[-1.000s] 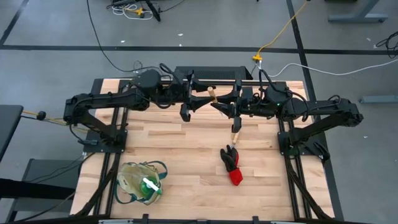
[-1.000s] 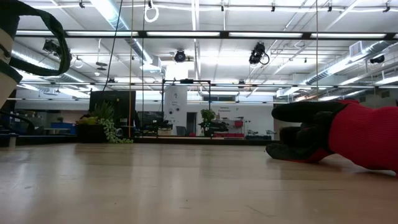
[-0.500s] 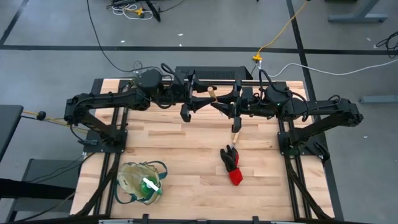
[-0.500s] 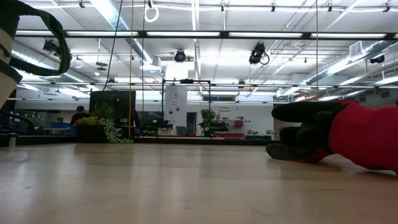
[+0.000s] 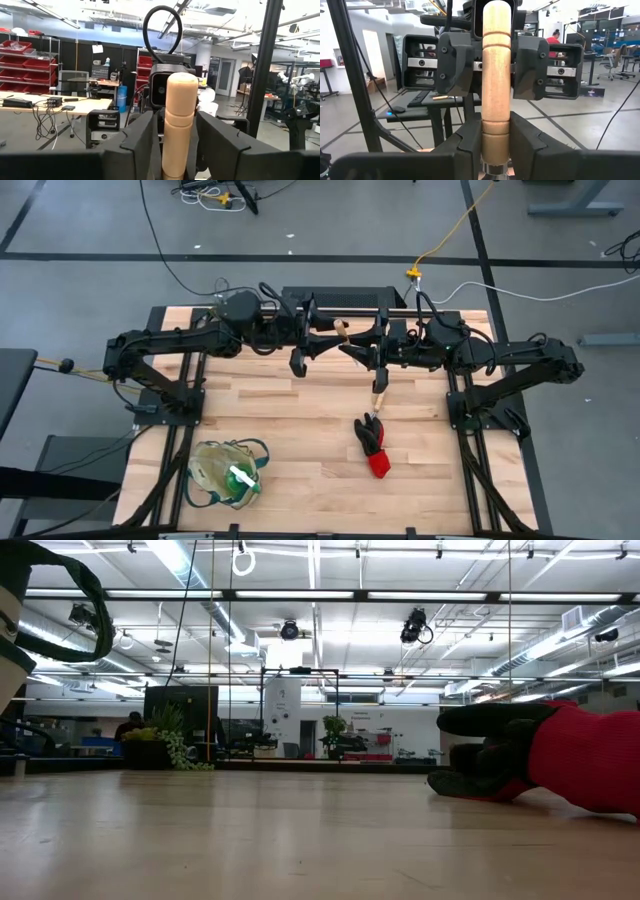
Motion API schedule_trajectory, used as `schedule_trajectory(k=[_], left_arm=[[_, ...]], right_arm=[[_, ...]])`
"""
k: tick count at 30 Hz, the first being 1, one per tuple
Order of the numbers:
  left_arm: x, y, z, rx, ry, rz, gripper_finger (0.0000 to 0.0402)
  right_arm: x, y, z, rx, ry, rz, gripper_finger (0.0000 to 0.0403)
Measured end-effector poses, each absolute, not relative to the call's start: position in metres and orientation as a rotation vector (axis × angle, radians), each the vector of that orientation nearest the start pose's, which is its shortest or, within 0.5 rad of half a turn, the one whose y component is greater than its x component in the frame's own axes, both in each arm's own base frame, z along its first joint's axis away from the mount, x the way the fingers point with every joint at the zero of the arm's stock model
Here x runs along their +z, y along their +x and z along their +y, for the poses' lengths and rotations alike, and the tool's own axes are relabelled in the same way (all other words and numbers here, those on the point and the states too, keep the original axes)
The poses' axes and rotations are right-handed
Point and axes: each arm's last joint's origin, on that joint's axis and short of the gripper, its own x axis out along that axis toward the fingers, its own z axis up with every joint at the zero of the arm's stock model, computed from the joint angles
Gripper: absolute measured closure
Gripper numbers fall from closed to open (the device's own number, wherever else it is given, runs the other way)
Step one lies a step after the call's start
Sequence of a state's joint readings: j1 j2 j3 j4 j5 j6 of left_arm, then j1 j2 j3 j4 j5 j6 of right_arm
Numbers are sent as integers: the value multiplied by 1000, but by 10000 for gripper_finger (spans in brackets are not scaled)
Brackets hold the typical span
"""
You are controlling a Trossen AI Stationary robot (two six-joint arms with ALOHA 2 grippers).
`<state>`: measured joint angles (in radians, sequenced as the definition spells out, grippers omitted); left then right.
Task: Pick & Place Garden tools in Gardening bag
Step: Put the brown trowel into the white gardening bag
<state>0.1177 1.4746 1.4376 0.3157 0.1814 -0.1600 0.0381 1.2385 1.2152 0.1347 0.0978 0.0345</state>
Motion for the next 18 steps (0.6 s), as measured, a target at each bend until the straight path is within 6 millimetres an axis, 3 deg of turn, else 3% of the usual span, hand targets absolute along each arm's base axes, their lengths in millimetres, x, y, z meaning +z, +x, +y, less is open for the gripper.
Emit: schedule_trajectory(k=[18], left_arm=[[444, 332, 34, -85, -115, -271, 319]], right_arm=[[418, 276, 8, -59, 44, -112, 324]])
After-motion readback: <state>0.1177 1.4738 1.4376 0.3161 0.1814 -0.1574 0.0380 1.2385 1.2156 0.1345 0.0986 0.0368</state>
